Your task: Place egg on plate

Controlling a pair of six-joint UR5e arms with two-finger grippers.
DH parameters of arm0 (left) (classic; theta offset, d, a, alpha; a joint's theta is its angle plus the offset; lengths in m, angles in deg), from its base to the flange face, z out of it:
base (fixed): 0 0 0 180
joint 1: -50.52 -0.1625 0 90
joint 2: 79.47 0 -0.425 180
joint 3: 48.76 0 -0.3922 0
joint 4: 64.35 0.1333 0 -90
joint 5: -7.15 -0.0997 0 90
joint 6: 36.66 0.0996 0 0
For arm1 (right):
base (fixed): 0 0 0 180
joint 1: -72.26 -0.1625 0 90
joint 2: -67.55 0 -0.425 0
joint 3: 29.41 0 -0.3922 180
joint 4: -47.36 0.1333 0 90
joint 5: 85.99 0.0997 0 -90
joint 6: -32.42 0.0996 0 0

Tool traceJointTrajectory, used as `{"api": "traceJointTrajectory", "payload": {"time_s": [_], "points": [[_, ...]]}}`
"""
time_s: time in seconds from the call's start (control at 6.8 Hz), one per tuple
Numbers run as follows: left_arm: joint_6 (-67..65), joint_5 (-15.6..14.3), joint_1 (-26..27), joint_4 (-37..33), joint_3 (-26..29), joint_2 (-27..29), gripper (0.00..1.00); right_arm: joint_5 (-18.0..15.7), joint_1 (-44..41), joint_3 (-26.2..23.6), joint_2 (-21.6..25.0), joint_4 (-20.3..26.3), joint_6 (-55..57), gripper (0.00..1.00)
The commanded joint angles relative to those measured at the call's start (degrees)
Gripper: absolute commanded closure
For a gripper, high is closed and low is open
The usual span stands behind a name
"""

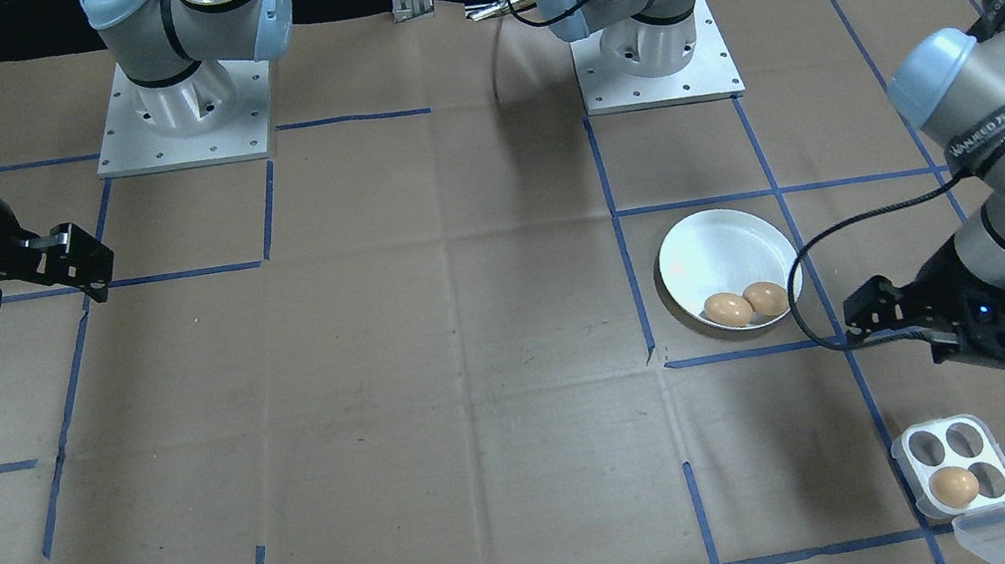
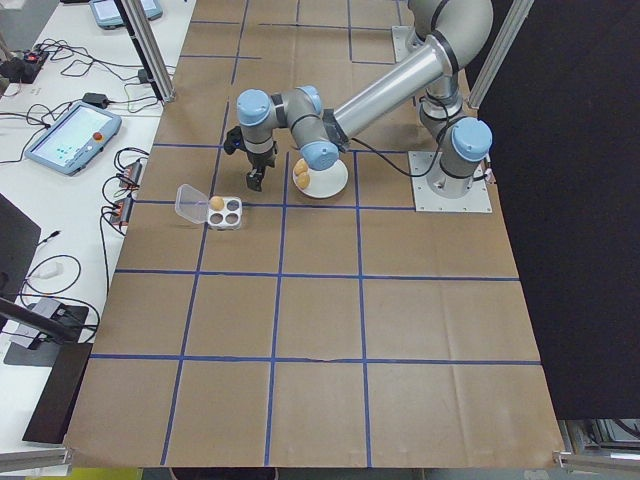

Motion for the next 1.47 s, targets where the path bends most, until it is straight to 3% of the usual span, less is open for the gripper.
{"api": "traceJointTrajectory", "payload": {"time_s": [0.0, 0.44, 1.03, 1.18, 1.32], "points": [[-16.17, -1.56, -0.03, -0.23, 10.77, 9.55, 0.0, 0.0, 0.0, 0.0, 0.01, 0.0, 0.0, 0.0], [-26.59, -1.56, 0.49, -2.15, 21.07, 18.2, 0.0, 0.0, 0.0, 0.0, 0.01, 0.0, 0.0, 0.0], [-28.01, -1.39, 0.76, -5.24, 22.32, 19.09, 0.01, 0.0, 0.0, 0.0, 0.01, 0.0, 0.0, 0.0], [-28.01, -1.39, 0.76, -5.24, 22.32, 19.18, 0.05, 0.0, 0.0, 0.0, 0.01, 0.0, 0.0, 0.0], [-28.01, -1.39, 0.76, -5.24, 22.41, 19.27, 0.17, 0.0, 0.0, 0.0, 0.01, 0.0, 0.0, 0.0]]}}
